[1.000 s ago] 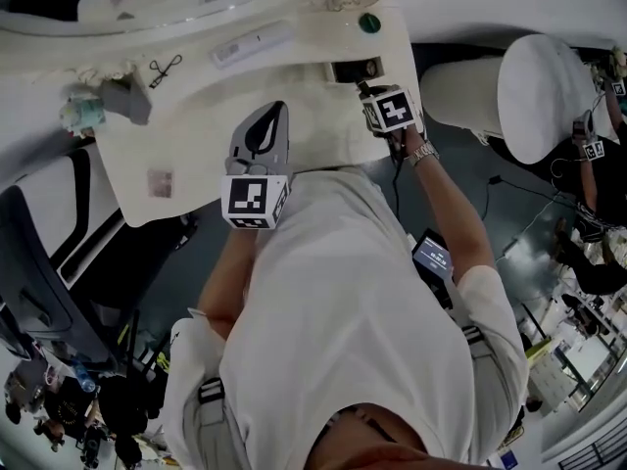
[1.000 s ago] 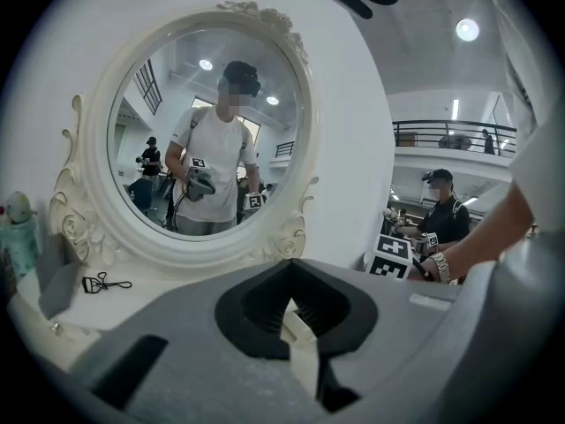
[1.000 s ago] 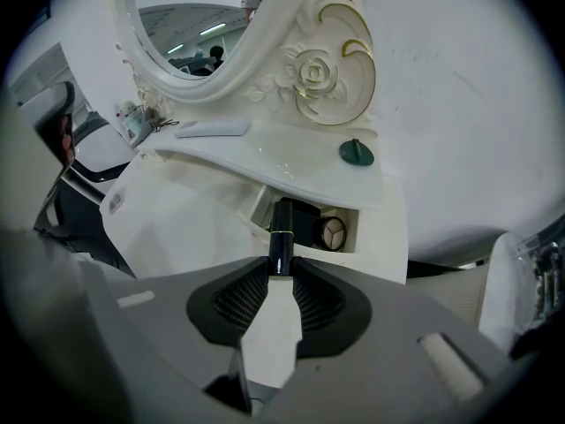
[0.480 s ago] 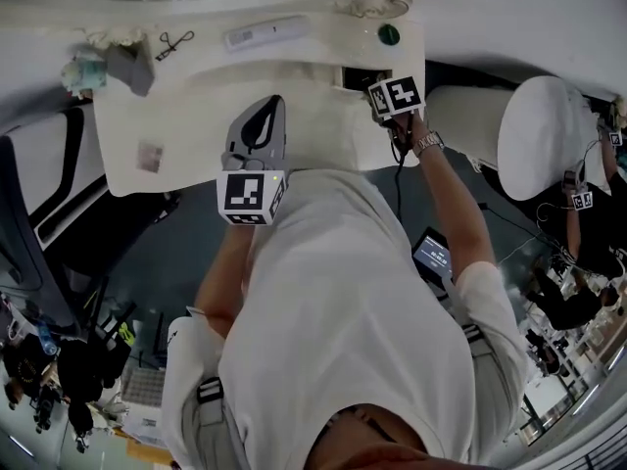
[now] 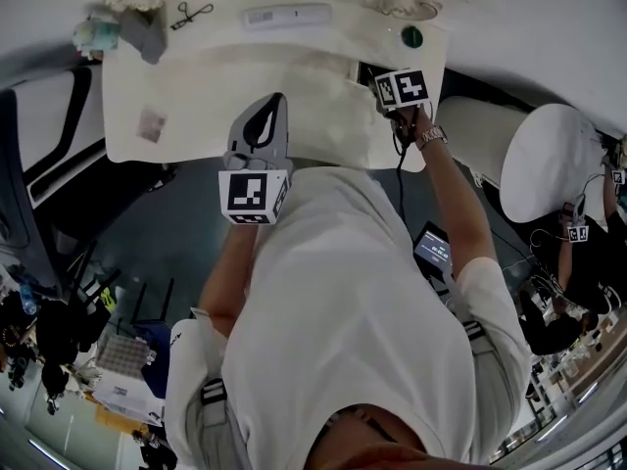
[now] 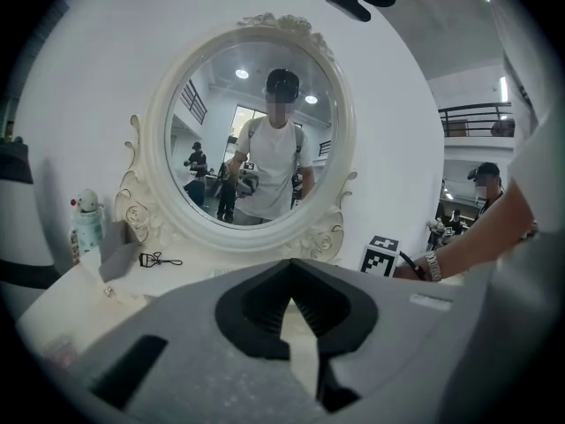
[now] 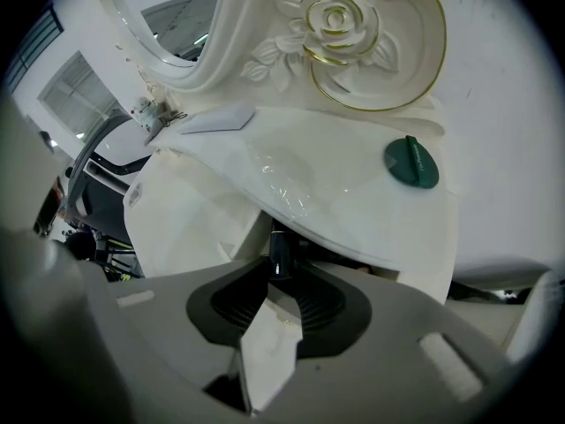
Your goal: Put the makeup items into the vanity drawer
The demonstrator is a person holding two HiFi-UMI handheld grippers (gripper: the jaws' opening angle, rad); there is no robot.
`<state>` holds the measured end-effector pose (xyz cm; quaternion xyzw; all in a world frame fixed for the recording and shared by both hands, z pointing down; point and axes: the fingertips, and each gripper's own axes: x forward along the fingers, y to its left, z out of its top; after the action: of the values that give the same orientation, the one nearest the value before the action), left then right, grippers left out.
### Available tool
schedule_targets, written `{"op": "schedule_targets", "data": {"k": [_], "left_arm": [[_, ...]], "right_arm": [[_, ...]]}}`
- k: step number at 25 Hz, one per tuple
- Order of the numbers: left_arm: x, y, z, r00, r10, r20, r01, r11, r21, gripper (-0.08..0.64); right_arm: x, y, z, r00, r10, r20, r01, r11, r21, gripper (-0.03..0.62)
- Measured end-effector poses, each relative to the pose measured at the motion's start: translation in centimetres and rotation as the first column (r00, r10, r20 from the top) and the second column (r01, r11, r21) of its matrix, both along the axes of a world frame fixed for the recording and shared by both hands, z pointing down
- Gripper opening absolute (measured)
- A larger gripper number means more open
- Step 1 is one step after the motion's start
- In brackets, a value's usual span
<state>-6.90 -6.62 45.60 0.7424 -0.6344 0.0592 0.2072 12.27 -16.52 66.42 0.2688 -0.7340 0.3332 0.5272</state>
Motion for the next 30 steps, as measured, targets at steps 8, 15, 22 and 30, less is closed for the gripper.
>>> {"op": "schedule_targets", "data": {"k": [8, 15, 22, 30], "left_arm": [[-1.6, 2.6, 0.5, 0.999, -0.051, 0.014, 0.052, 0.998, -0.028, 0.006], [-3.1, 3.9, 0.3, 0.999, -0.048, 0.025, 0.049, 0.999, -0.022, 0.006], [-4.0, 4.4, -0.1, 1.0, -0.014, 0.016, 0.014, 1.0, 0.001, 0.006], [-4.6, 4.2, -2.0, 0.998, 0.062, 0.019, -0.063, 0.996, 0.061, 0.006]], "right_arm": [[-0.6, -0.6, 0.4, 0.998, 0.024, 0.062, -0.028, 0.998, 0.056, 0.098], [-0.9, -0.2, -0.3, 0.987, 0.089, 0.136, -0.1, 0.992, 0.078, 0.156], [-2.1, 0.5, -4.4, 0.959, 0.162, 0.232, -0.208, 0.96, 0.189, 0.121], [-6.4, 3.6, -12.0, 0.916, 0.099, 0.388, -0.23, 0.924, 0.307, 0.055]]}}
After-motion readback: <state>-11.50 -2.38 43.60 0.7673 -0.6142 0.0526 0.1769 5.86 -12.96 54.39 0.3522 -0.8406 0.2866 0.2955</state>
